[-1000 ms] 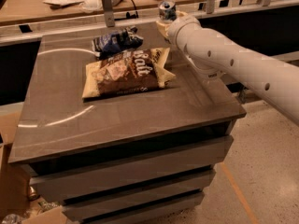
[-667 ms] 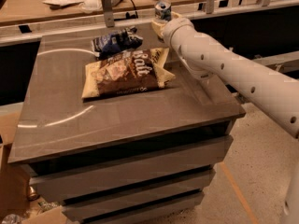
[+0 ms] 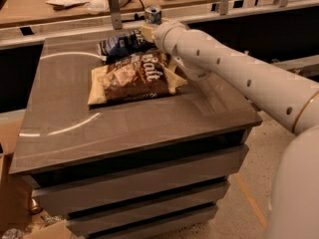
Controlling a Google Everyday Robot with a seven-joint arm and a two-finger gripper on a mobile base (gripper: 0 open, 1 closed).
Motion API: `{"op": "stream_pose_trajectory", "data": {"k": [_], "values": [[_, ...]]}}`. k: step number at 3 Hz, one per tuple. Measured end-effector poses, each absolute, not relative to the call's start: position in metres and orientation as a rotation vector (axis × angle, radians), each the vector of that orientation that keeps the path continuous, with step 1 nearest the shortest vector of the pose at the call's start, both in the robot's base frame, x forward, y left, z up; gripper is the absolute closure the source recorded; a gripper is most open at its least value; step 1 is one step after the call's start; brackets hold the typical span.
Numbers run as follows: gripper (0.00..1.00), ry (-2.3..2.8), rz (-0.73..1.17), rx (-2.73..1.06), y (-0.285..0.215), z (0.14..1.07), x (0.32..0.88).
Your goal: Move redbull can near blue chip bag
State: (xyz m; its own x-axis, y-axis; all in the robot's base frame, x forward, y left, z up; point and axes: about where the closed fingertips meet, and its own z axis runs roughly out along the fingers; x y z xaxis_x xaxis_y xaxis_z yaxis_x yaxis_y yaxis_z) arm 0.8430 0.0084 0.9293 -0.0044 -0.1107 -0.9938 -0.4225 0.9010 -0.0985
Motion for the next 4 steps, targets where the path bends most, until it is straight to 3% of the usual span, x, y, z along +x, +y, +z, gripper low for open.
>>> {"op": "stream_pose_trajectory", "data": {"k": [1,2,4], "values": [[0.85,1.656,0.355,-0.464,0.049,0.92,0.834],[0.61,1.735,0.402,-0.517,0.07,0.904,0.826],[0.15,1.799,0.289,-0.562,0.014,0.891,0.841]]}}
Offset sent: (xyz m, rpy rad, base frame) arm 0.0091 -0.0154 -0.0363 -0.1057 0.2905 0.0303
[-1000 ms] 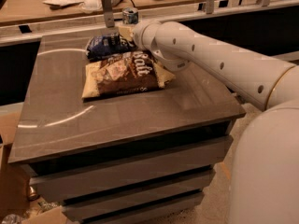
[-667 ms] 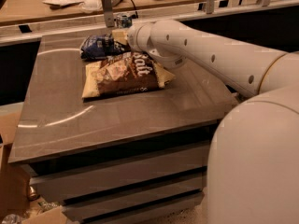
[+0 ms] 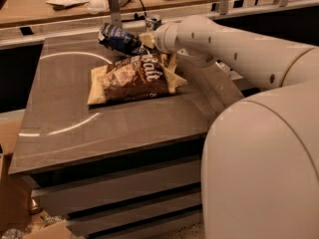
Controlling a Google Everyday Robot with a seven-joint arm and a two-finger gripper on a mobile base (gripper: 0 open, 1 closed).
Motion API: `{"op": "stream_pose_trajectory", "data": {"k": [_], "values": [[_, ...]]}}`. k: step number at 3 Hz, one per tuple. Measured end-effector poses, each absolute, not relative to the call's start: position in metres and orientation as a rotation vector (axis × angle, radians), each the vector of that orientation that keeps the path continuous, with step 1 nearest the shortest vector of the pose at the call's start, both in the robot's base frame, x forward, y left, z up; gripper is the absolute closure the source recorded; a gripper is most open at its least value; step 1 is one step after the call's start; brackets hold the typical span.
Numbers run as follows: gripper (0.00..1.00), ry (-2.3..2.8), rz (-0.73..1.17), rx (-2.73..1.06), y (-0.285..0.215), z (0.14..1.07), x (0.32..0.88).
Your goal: Move redbull can near blue chip bag
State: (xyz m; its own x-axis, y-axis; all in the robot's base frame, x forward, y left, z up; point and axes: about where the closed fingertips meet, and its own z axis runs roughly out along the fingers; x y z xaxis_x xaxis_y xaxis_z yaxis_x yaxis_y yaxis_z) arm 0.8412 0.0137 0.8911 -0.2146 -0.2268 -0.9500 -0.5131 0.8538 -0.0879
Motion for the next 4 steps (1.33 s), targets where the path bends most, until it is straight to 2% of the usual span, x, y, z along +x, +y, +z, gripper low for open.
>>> {"op": "stream_pose_trajectory", "data": {"k": [1,4], "values": [[0.0,1.778,0.302,-0.608,0.011,0.892,0.839],[0.0,1.728,0.401,-0.672,-0.031,0.922,0.796]]}}
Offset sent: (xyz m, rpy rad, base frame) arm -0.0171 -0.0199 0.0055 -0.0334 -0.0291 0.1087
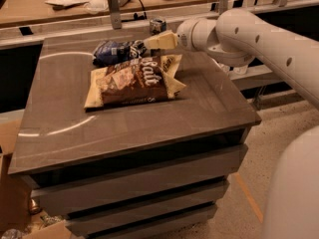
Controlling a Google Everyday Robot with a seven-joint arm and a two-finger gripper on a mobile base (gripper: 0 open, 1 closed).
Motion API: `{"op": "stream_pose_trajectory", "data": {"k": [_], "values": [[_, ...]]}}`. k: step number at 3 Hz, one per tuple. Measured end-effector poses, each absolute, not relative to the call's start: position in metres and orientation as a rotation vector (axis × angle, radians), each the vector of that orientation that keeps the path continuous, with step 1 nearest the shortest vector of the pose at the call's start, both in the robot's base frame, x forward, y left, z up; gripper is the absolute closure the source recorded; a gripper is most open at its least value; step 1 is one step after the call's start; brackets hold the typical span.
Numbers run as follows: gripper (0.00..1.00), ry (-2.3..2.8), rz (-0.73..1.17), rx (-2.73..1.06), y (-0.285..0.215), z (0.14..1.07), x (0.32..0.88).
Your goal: Move redbull can near blue chip bag
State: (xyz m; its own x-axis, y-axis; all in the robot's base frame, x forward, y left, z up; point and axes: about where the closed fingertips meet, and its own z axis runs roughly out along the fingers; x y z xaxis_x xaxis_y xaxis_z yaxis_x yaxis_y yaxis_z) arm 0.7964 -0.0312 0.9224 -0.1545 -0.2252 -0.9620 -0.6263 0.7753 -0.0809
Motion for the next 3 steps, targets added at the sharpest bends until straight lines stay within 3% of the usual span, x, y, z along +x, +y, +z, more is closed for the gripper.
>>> {"op": "stream_pose_trajectory", "data": {"k": [2,3], "values": [[0.0,1.744,0.38,-0.644,-0.097,0.95,0.732],[0.0,1.744,0.38,-0.644,-0.097,0.95,0.732]]}}
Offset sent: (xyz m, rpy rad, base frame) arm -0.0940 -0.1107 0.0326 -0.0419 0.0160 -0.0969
